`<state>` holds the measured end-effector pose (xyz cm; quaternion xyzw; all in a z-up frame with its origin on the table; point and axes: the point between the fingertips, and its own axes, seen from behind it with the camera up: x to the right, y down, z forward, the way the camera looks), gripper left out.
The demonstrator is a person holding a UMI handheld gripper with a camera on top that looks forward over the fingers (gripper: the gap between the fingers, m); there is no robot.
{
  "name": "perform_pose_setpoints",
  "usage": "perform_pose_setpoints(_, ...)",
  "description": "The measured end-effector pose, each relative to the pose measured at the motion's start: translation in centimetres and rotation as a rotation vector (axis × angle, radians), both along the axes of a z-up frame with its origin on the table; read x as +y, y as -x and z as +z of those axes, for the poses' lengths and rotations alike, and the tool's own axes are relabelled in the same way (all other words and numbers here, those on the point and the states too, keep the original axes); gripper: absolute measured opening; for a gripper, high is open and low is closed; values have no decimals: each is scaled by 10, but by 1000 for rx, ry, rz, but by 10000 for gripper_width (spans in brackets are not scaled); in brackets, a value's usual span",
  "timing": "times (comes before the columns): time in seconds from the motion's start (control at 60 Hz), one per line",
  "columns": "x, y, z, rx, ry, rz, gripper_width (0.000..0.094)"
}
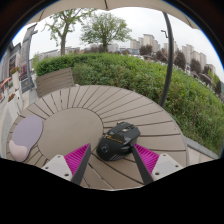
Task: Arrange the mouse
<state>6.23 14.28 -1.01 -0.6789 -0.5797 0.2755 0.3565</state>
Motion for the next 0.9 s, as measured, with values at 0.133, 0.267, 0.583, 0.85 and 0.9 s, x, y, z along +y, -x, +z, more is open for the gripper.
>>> perform_pose_setpoints(0.133,4,23,1,-5,2,23,855)
perform_pose_setpoints(0.267,5,44,0,-16,-3,54,857)
perform_pose_setpoints(0.583,-2,81,-5,-49,3,109,855)
perform_pose_setpoints(0.85,1,92,-6,-100,-123,125,511)
perform_pose_setpoints(0.9,2,93,-6,-112,-139,130,478)
